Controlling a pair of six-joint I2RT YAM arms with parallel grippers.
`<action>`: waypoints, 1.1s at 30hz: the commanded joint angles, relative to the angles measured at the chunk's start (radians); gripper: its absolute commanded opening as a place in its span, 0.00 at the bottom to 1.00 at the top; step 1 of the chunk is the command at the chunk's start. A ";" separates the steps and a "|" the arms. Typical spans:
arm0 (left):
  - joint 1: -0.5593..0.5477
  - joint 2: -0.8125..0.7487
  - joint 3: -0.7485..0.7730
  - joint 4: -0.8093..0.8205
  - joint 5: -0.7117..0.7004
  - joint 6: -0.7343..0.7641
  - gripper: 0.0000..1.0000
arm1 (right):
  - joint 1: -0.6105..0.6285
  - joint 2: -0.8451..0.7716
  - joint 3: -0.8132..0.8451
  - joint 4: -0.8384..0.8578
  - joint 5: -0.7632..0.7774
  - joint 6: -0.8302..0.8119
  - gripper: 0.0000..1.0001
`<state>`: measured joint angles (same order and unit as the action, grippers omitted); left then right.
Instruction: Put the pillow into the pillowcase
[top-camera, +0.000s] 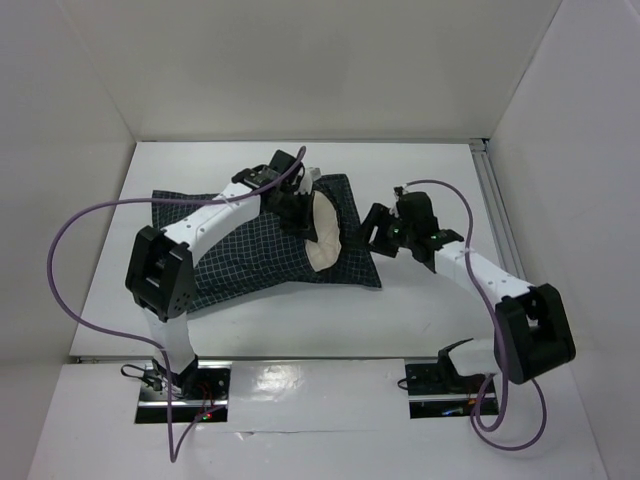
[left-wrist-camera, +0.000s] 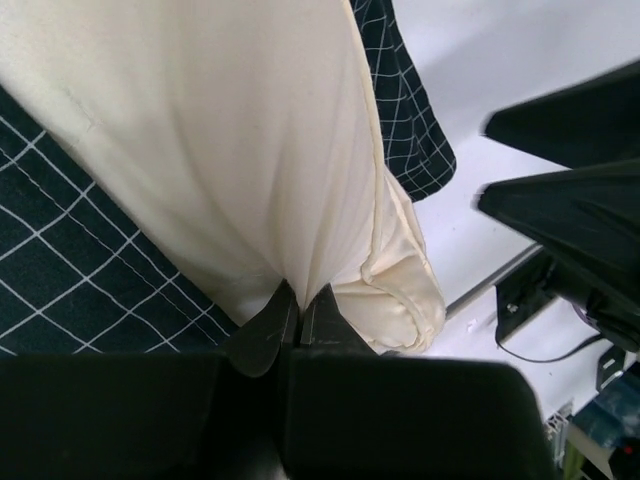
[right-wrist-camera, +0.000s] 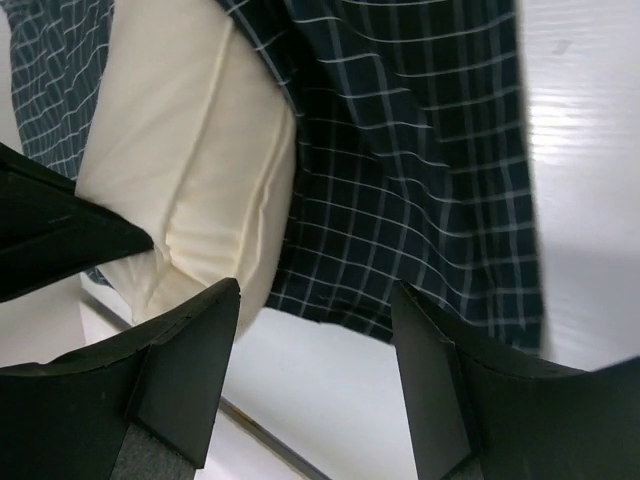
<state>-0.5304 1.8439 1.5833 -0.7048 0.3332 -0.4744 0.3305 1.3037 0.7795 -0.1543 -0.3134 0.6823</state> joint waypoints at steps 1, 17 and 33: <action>0.021 -0.060 0.010 0.037 0.133 0.002 0.00 | 0.035 0.070 0.064 0.120 -0.036 -0.007 0.69; 0.049 -0.051 0.029 0.037 0.184 0.002 0.00 | 0.047 0.334 0.228 0.236 0.028 0.031 0.58; 0.049 -0.051 0.038 0.037 0.204 -0.007 0.00 | 0.100 0.499 0.380 0.246 0.108 0.049 0.51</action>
<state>-0.4812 1.8439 1.5837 -0.7002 0.4503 -0.4728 0.3927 1.7767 1.0813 0.0559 -0.2501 0.7200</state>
